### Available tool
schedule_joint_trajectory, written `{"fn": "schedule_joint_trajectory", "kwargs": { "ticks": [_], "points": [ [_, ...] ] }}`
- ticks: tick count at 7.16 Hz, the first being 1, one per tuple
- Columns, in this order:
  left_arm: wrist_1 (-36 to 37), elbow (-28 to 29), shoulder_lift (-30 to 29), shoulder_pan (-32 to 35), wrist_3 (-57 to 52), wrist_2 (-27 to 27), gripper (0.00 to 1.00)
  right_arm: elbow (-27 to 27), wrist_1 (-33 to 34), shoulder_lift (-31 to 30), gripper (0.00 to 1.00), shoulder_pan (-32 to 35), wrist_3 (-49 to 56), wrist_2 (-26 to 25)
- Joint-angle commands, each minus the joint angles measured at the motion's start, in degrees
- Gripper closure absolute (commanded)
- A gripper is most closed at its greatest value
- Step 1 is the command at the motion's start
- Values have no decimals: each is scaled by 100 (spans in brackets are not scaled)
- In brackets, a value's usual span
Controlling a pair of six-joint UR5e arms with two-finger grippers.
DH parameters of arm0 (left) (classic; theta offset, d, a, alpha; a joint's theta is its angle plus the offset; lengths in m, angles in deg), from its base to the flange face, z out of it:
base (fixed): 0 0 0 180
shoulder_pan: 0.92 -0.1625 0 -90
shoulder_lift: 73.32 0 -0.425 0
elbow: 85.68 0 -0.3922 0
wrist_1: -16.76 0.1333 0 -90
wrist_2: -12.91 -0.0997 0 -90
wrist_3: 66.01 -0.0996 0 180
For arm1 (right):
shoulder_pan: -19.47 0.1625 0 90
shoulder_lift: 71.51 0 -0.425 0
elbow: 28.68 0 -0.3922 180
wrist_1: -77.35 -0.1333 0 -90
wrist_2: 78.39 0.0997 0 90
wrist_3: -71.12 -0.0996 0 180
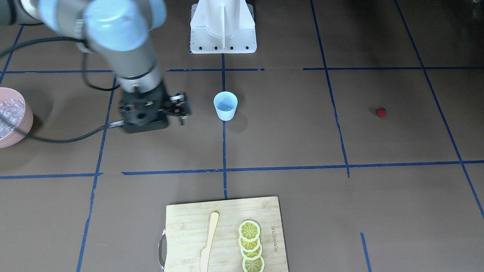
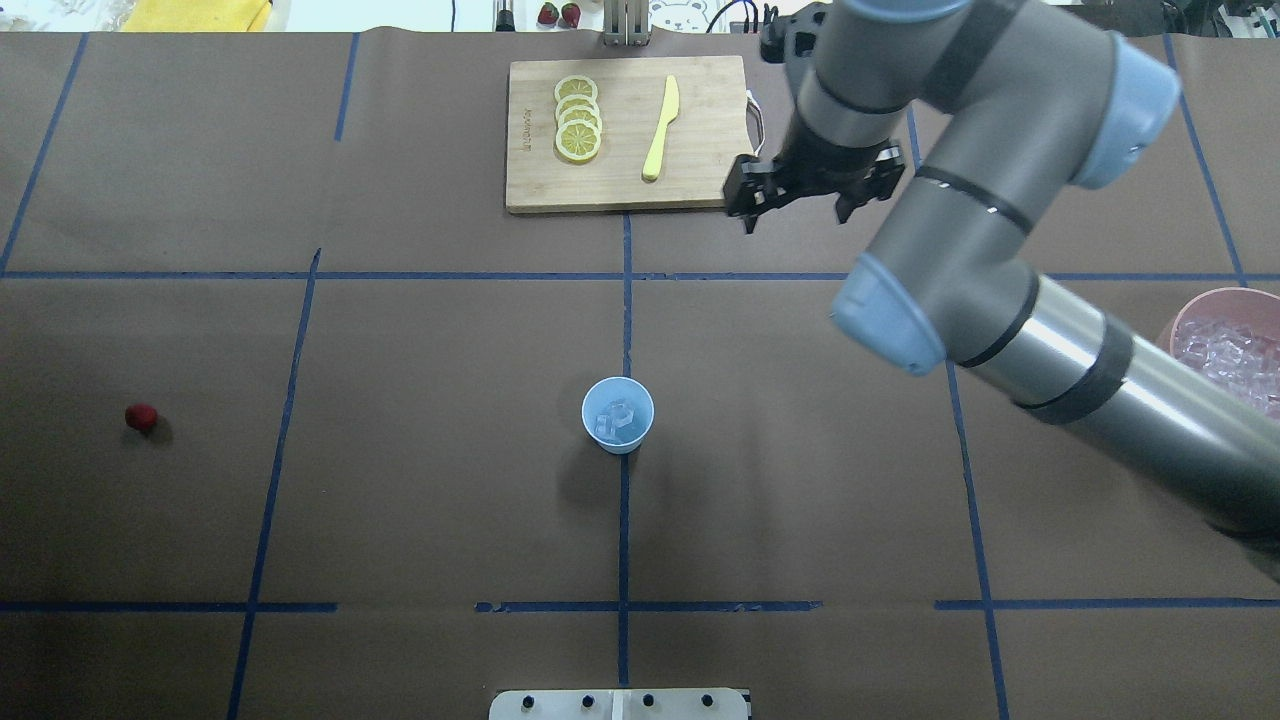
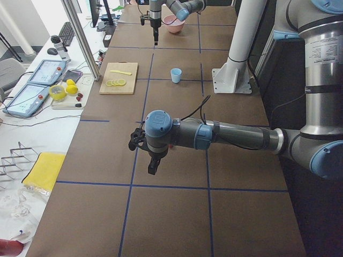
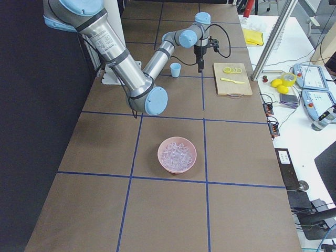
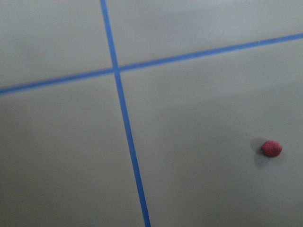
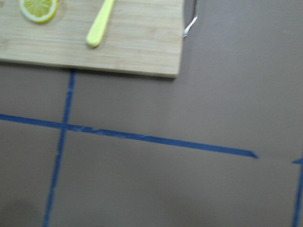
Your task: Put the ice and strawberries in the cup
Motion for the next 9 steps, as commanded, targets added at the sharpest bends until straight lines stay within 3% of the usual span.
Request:
{"fn": "schedule_joint_trajectory", "kwargs": {
  "ticks": [1,3,6,8,9],
  "points": [
    [-122,177,-342,-12,112,17,0,145,-15,-1056,0,1404,2321,724],
    [-122,-137,-631,-500,854,-18,0,101,-24,-2031,0,2547,4318,1330],
    [-131,-351,-965,-1820,1838,-184,0,-12,-51,-3413,0,3552,6474,1308],
    [-706,-403,-1055,-2741,3656,-1576,0,-390,-59,-3775,1,4211,6656,1299],
    [-1137,-360,-994,-3033,4177,-1722,0,-348,-59,-4038,1,4362,6621,1290]
  ]
}}
